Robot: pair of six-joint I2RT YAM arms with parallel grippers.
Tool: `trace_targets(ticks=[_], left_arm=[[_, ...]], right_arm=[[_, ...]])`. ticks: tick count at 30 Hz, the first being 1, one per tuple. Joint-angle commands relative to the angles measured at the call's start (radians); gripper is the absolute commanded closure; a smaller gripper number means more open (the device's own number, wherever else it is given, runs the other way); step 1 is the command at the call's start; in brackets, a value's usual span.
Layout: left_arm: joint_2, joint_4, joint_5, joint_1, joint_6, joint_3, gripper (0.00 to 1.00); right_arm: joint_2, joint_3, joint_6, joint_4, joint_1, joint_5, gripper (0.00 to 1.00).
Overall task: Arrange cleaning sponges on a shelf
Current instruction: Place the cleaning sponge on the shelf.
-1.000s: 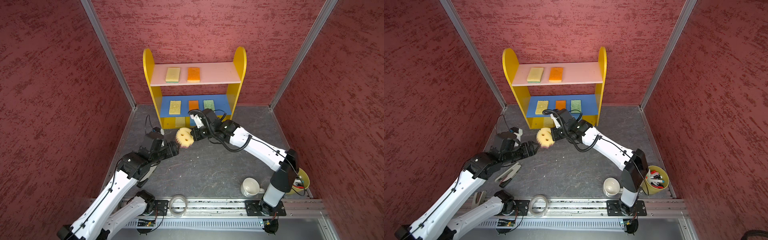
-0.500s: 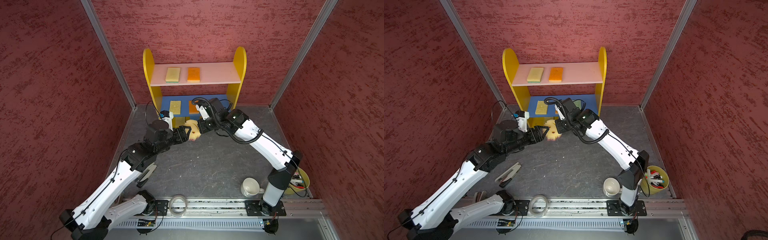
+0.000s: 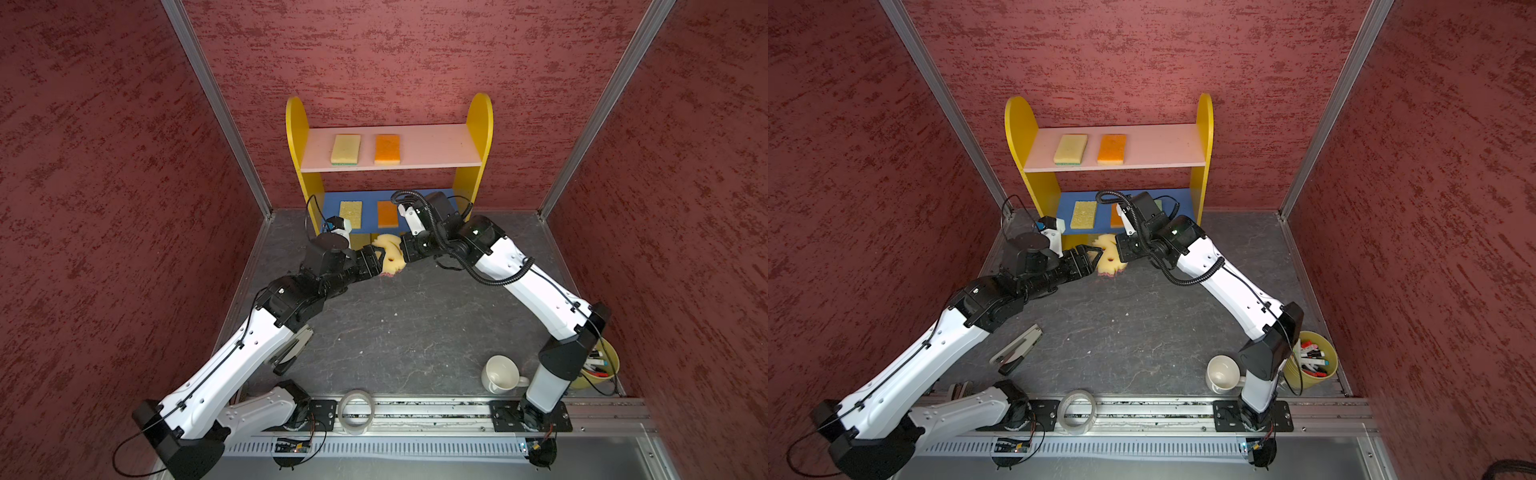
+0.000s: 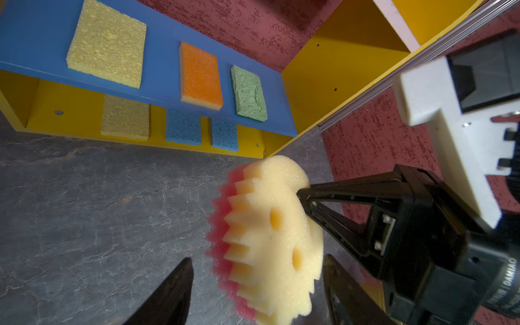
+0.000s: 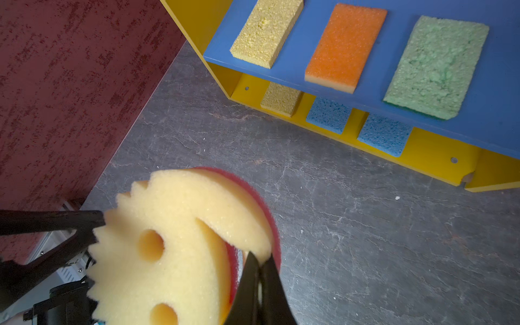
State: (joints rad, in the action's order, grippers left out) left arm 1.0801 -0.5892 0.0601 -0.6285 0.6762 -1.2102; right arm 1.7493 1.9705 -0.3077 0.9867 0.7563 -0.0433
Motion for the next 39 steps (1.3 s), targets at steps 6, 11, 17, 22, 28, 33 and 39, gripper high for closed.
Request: trace_targets(ticks=[6,11,17,22,28,33,39], left_arm=[[0.047,0.047,-0.028,0.0,0.009,-0.026,0.35],[0.052,0.098,-0.035,0.0,0.025,-0.04,0.66],[0.059,0.178,-0.061,0.0,0.06,-0.047,0.83],[0.067,0.226,-0.074,-0.002,0.073,-0.065,0.93],[0.121,0.273,-0.051,-0.014,0.033,-0.163,0.98],[0.263,0.295,-0.002,-0.049,-0.07,-0.36,0.97],[0.481,0.265,0.07,-0.075,-0.183,-0.642,0.95]], right_arm=[[-0.102,-0.046,-0.054,-0.072,-0.02,-0.066,0.99],[-0.108,-0.058,-0.062,-0.082,-0.022,-0.087,0.98],[-0.152,-0.104,-0.074,-0.138,-0.029,-0.088,0.81],[-0.2,-0.151,-0.1,-0.193,-0.057,-0.112,0.53],[-0.411,-0.253,-0.11,-0.332,-0.111,-0.02,0.45],[-0.628,-0.355,-0.08,-0.373,-0.119,0.212,0.42],[-0.722,-0.505,-0.061,-0.384,-0.118,0.298,0.42]])
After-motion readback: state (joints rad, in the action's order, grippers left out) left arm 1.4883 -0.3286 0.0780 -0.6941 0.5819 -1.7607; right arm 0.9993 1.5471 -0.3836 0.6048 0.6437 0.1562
